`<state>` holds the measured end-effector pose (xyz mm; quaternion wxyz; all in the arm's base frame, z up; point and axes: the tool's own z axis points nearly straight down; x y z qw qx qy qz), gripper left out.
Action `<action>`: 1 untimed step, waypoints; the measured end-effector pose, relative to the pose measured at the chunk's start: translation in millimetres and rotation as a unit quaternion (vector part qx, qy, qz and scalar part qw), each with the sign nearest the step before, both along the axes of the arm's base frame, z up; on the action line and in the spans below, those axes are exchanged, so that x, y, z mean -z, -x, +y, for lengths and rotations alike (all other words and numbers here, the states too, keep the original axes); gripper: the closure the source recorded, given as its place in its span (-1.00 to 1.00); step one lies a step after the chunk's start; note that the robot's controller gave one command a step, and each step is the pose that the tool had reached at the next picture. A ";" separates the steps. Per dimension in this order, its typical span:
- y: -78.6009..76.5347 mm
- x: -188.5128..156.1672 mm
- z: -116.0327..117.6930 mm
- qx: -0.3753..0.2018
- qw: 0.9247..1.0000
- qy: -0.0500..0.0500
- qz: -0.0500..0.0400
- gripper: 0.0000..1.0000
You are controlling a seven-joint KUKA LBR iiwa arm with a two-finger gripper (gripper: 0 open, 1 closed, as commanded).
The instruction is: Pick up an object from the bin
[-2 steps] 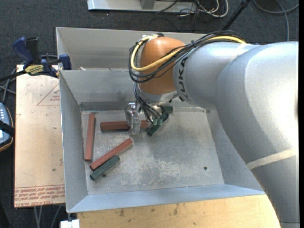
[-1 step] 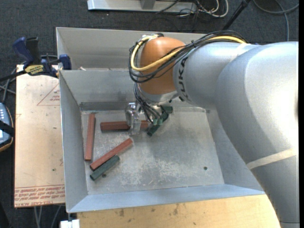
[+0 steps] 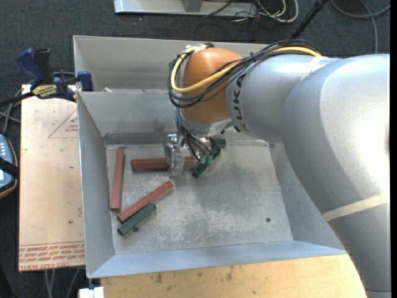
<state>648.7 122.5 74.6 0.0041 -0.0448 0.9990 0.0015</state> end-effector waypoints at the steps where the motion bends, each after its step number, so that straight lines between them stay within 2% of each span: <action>1: 1.7 -6.5 -0.4 0.000 1.000 0.001 0.004 1.00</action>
Offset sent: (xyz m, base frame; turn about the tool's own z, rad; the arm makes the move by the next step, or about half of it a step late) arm -0.0001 0.0000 0.0378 0.0000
